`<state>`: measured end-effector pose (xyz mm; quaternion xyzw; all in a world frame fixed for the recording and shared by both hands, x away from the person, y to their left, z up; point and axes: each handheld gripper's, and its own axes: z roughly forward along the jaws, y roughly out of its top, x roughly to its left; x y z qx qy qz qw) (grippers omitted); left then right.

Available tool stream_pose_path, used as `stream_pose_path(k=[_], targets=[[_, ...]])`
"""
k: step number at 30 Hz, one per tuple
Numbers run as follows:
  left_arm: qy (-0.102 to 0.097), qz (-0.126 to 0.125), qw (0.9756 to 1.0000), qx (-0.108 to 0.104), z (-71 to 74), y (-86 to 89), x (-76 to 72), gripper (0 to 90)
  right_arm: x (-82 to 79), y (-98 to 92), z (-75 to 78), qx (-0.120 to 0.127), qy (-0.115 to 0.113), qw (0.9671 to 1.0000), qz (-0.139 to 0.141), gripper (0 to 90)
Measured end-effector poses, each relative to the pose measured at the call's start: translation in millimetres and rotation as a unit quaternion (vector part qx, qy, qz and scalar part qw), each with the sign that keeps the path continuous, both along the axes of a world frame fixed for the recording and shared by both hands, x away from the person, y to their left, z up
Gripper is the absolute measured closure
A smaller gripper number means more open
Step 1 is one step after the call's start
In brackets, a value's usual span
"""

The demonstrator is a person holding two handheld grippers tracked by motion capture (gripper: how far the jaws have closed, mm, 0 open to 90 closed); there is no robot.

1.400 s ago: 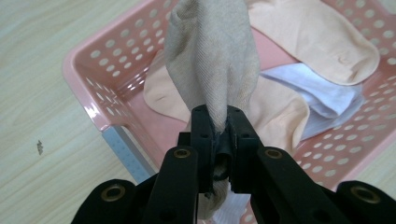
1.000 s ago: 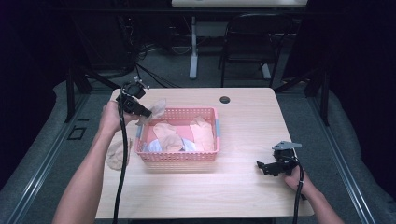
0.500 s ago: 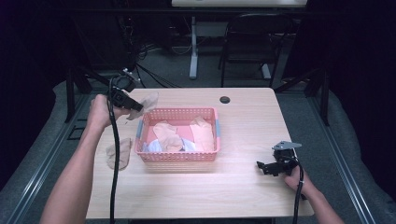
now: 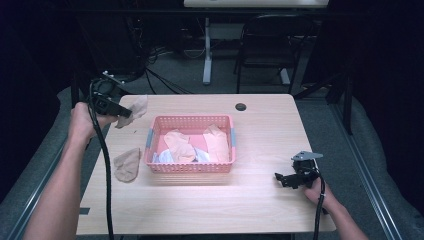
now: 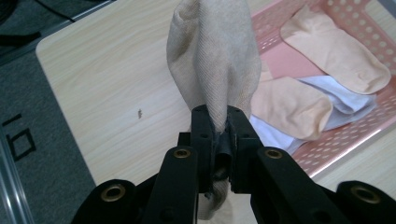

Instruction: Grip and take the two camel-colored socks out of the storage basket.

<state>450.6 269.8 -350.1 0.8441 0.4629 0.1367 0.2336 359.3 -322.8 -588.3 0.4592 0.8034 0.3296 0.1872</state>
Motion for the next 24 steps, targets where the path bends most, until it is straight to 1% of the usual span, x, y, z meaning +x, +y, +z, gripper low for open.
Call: stream_pose_path(k=[1,6,8,9,11,12,13,16,20,24], targets=[[0.000,0.004,1.0000,0.001,-0.4,3.7,-0.7,83.3,0.2,-0.4,0.4,-0.003,0.001,1.0000,0.002,0.0],[0.004,0.025,0.9997,-0.001,-5.0,21.8,-3.6,83.3,0.1,0.1,-0.2,0.002,-0.001,1.0000,0.000,0.0],[0.007,0.033,0.9994,0.001,-7.9,28.6,-4.6,83.3,0.0,0.2,-0.1,0.002,0.000,1.0000,0.000,0.0],[0.008,0.041,0.9991,-0.001,-10.9,33.7,-5.2,83.3,0.0,0.2,-0.1,0.002,0.000,1.0000,0.000,0.0],[0.010,0.046,0.9989,0.005,-14.0,36.9,-5.7,83.3,0.0,0.2,-0.1,0.002,0.000,1.0000,0.000,0.0],[0.011,0.049,0.9987,0.007,-15.8,38.1,-5.9,83.3,0.2,-0.2,0.3,-0.002,0.000,1.0000,0.002,0.0],[0.012,0.051,0.9986,0.006,-18.6,39.8,-6.2,83.3,-0.1,0.4,-0.1,0.002,-0.001,1.0000,0.000,0.0],[0.017,0.056,0.9982,0.013,-25.9,43.6,-6.6,83.3,0.0,0.6,0.3,-0.001,0.001,1.0000,0.004,0.0],[0.024,0.063,0.9977,0.008,-36.2,47.9,-7.1,83.3,0.1,0.6,0.4,-0.001,0.001,1.0000,0.004,0.0],[0.033,0.065,0.9973,0.004,-46.9,49.9,-7.2,83.2,0.1,0.5,0.2,0.000,0.000,1.0000,0.004,0.0]])
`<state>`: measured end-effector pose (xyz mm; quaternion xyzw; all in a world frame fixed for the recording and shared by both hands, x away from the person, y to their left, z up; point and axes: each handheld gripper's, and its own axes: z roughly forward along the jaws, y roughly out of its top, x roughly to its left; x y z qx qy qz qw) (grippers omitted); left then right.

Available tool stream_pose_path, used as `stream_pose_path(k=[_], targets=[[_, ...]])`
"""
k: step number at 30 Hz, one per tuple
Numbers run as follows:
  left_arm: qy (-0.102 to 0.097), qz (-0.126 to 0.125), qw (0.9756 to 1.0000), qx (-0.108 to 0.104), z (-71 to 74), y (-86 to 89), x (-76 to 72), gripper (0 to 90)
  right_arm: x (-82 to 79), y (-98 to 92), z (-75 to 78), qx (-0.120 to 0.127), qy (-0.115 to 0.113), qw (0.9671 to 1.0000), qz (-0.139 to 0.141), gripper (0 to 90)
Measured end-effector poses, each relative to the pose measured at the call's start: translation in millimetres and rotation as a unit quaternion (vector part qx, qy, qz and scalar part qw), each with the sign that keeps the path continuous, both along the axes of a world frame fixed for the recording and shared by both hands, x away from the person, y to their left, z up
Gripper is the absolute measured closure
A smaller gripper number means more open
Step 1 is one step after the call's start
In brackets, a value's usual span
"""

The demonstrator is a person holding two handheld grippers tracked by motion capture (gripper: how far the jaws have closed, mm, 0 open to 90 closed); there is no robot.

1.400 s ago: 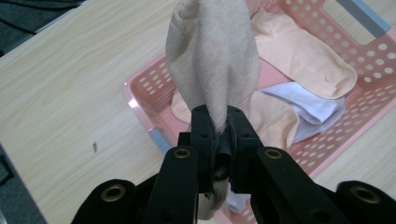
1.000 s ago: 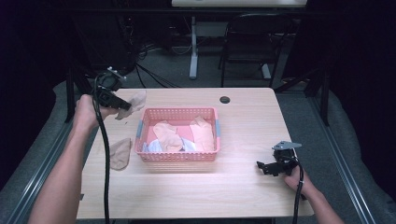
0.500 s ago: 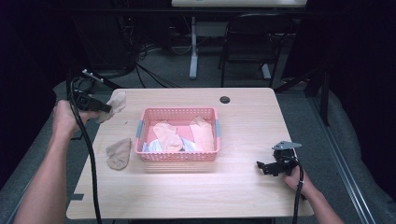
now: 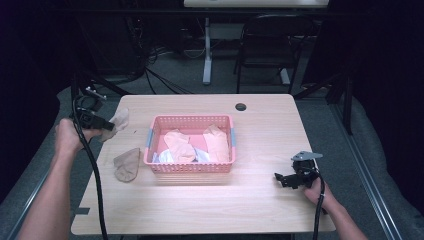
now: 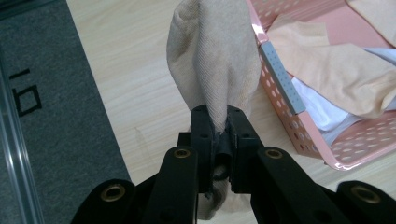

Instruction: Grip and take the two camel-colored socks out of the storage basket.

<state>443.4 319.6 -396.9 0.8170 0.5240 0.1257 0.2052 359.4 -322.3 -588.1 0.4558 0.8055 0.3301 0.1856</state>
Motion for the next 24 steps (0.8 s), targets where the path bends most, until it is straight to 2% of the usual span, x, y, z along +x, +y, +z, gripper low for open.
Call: stream_pose_path(k=[10,16,21,24], targets=[[0.023,0.007,0.9997,0.000,-33.3,2.1,3.2,83.2,-0.1,-0.1,-0.1,0.001,0.000,1.0000,0.000,0.0],[0.038,0.015,0.9991,-0.011,-54.9,3.9,3.5,83.2,-0.2,0.0,-0.2,0.001,-0.001,1.0000,0.000,0.0],[0.057,0.026,0.9980,-0.012,-82.1,6.7,2.9,83.1,-0.3,0.1,-0.3,0.001,-0.001,1.0000,0.000,0.0],[0.064,0.046,0.9967,-0.020,-101.9,8.7,3.3,83.0,-0.3,0.1,-0.3,0.001,-0.001,1.0000,0.000,0.0]])
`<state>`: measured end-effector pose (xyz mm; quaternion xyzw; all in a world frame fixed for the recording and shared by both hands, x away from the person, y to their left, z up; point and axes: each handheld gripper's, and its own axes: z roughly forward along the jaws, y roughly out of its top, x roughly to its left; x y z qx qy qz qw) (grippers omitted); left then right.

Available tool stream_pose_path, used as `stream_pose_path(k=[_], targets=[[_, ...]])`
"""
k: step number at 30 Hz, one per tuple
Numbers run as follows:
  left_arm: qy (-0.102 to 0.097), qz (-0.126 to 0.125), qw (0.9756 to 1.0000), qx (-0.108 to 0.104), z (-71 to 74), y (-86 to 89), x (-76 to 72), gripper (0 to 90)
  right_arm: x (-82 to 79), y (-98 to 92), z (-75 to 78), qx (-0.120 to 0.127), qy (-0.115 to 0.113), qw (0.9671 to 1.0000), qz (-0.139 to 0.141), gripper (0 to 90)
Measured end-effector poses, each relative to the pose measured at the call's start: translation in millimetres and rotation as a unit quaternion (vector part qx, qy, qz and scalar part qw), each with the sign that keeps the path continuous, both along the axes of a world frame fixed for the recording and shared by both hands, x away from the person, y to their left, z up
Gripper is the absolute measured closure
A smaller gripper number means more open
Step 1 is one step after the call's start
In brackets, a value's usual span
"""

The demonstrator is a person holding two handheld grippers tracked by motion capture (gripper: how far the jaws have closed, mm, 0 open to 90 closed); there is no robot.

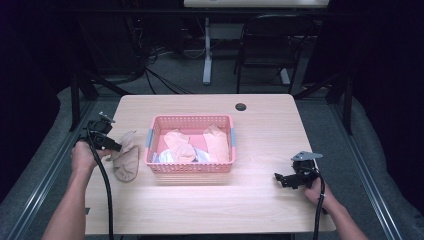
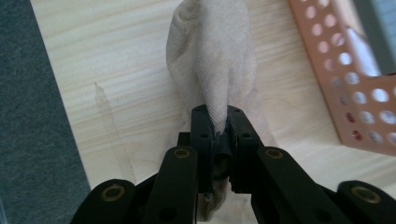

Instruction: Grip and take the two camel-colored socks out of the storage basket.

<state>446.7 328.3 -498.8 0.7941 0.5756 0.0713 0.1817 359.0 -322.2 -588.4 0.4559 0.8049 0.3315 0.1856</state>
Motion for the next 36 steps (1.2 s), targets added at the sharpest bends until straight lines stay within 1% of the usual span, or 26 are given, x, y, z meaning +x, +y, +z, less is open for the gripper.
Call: stream_pose_path(k=[3,5,7,9,10,13,16,17,19,20,21,22,23,25,27,28,32,33,34,36], targets=[[0.011,0.008,0.9999,-0.004,-12.5,1.0,0.9,82.1,-0.1,0.0,0.0,0.000,0.000,1.0000,0.000,0.0],[0.006,0.017,0.9998,-0.006,-18.5,2.5,1.0,79.1,-0.1,0.0,0.0,0.001,0.001,1.0000,0.001,0.0],[-0.002,0.021,0.9998,-0.004,-19.7,2.7,0.4,70.7,-0.2,0.0,0.0,0.001,0.000,1.0000,0.001,0.0],[-0.008,0.027,0.9996,0.004,-18.7,2.3,-0.7,56.0,-0.1,0.0,0.0,0.001,0.000,1.0000,0.001,0.0],[-0.015,0.029,0.9994,0.004,-17.5,2.3,-2.0,50.0,-0.1,0.0,0.0,0.001,0.000,1.0000,0.001,0.0],[-0.022,0.029,0.9993,0.001,-14.2,1.9,-5.8,36.4,-0.1,0.0,0.0,0.001,0.001,1.0000,0.001,0.0],[-0.032,0.024,0.9992,-0.002,-9.0,0.2,-11.6,26.9,-0.1,0.0,0.0,0.001,0.001,1.0000,0.001,0.0],[-0.038,0.023,0.9990,-0.004,-7.7,-0.7,-14.5,24.2,-0.1,0.1,0.0,0.001,0.000,1.0000,0.001,0.0],[-0.050,0.021,0.9985,0.000,-5.3,-2.4,-20.8,20.3,-0.1,0.0,0.0,0.001,0.001,1.0000,0.001,0.0],[-0.051,0.020,0.9985,0.000,-4.5,-2.6,-23.2,16.6,-0.1,0.0,0.0,0.001,0.000,1.0000,0.001,0.0],[-0.063,0.020,0.9978,0.006,-2.5,-2.9,-28.6,15.3,-0.1,0.0,0.0,0.001,0.001,1.0000,0.001,0.0],[-0.068,0.023,0.9974,0.010,-1.3,-3.0,-31.7,14.4,-0.2,0.0,0.0,0.001,0.000,1.0000,0.001,0.0],[-0.077,0.024,0.9967,0.009,-0.5,-2.4,-36.1,13.0,-0.1,0.0,0.0,0.000,0.000,1.0000,0.001,0.0],[-0.087,0.028,0.9959,0.002,-1.6,-1.7,-46.0,9.7,0.0,0.1,0.0,0.000,0.000,1.0000,0.000,0.0],[-0.082,0.024,0.9962,0.016,-5.6,-2.0,-54.7,6.5,-0.1,0.2,0.0,0.000,0.000,1.0000,0.000,0.0],[-0.081,0.025,0.9962,0.018,-7.4,-2.0,-57.9,4.6,0.0,0.1,0.0,0.000,0.000,1.0000,0.000,0.0],[-0.074,0.022,0.9969,0.018,-18.8,-0.7,-76.9,1.6,-0.2,0.2,0.0,0.001,0.001,1.0000,0.001,0.0],[-0.073,0.021,0.9970,0.016,-21.0,-0.4,-81.7,1.4,-0.2,0.3,0.0,0.001,0.001,1.0000,0.001,0.0],[-0.077,0.024,0.9967,0.012,-23.9,-0.3,-88.0,1.0,-0.2,0.3,0.0,0.002,0.001,1.0000,0.001,0.0],[-0.079,0.026,0.9965,0.009,-28.0,-0.7,-97.3,0.4,-0.2,0.5,0.1,0.002,0.002,1.0000,0.001,0.0]])
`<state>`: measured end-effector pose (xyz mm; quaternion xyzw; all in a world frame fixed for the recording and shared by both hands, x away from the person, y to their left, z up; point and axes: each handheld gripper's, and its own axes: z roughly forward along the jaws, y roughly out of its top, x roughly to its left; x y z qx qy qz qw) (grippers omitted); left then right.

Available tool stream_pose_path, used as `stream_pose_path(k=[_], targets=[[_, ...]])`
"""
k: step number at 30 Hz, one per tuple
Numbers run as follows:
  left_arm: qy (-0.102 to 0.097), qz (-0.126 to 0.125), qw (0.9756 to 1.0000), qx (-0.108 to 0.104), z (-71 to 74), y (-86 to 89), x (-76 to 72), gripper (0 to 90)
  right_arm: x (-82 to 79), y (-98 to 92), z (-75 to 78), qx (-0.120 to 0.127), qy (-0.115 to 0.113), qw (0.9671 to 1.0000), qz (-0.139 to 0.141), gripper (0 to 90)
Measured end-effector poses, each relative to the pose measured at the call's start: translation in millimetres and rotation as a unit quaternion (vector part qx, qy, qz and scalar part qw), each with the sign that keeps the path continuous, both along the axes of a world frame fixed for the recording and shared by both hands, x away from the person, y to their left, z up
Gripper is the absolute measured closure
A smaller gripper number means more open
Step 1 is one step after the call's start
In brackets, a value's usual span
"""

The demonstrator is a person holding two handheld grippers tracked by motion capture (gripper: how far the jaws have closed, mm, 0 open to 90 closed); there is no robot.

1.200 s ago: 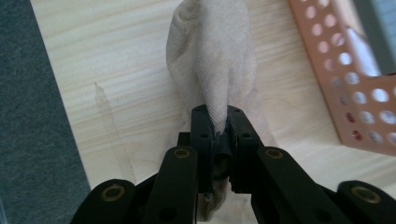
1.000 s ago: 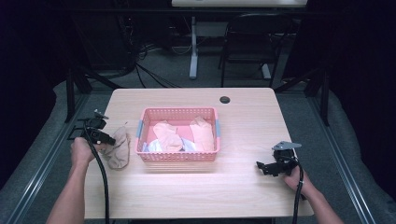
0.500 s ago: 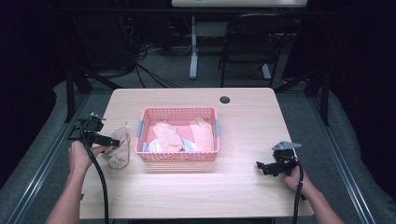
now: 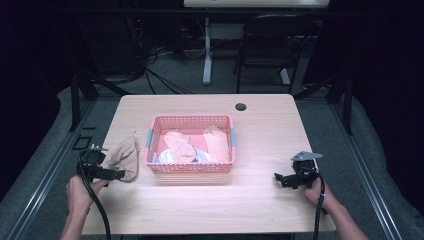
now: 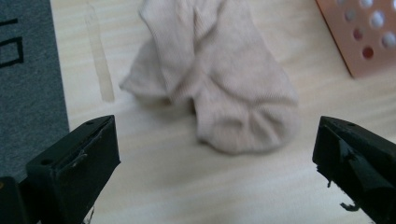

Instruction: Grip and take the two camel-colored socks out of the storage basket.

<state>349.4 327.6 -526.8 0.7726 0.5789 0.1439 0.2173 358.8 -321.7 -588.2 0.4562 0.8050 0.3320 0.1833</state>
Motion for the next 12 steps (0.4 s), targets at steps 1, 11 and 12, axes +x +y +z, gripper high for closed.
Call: stream_pose_path(k=[1,11,12], targets=[[0.002,-0.002,1.0000,0.000,-1.2,-0.3,-3.5,0.3,0.1,0.1,0.0,0.000,0.000,1.0000,0.000,0.0],[-0.021,0.001,0.9997,-0.008,-13.6,-11.8,-32.1,0.0,-0.2,1.3,0.2,-0.003,0.000,1.0000,0.005,0.0],[-0.022,-0.003,0.9997,-0.007,-13.1,-12.9,-32.1,0.0,0.0,1.2,0.2,-0.003,0.000,1.0000,0.007,0.0]])
